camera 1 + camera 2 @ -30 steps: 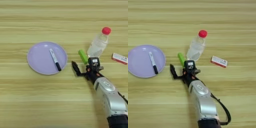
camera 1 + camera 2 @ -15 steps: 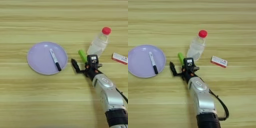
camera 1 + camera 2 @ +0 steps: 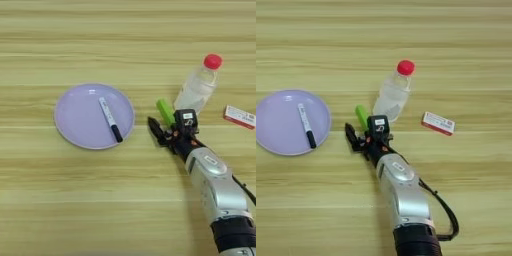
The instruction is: Move the objects on the table
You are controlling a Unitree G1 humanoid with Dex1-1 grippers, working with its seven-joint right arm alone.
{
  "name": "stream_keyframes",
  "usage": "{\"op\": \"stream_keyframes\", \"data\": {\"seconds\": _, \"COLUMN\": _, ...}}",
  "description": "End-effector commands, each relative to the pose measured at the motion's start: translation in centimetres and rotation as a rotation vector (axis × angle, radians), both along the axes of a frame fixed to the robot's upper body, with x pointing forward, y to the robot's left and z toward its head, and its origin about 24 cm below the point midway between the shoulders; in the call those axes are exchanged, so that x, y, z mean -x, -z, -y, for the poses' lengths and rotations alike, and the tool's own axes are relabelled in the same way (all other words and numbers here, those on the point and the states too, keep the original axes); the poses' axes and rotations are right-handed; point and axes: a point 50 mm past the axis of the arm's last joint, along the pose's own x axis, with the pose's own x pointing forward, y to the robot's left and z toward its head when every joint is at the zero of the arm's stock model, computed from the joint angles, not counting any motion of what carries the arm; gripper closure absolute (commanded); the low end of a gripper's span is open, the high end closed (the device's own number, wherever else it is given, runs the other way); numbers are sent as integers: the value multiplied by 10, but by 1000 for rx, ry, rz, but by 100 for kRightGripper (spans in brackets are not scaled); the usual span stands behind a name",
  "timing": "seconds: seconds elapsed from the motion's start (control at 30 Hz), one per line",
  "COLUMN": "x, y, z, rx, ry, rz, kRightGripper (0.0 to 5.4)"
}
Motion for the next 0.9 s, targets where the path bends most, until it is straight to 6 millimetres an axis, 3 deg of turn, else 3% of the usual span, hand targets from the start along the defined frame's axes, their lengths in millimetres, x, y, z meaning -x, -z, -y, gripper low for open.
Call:
{"op": "stream_keyframes", "data": {"seconds": 0.03, "x": -15, "y": -26, "z": 1, "rx": 16, "ry": -7, "rz": 118, "kRightGripper": 250}}
{"op": "stream_keyframes", "data": {"seconds": 0.6, "x": -15, "y": -28, "z": -1, "rx": 6, "ry": -8, "rz": 127, "kRightGripper": 448}}
{"op": "stream_keyframes", "data": {"seconds": 0.9, "x": -17, "y": -30, "z": -3, "rx": -7, "ry": -3, "rz": 139, "kRightGripper": 465}}
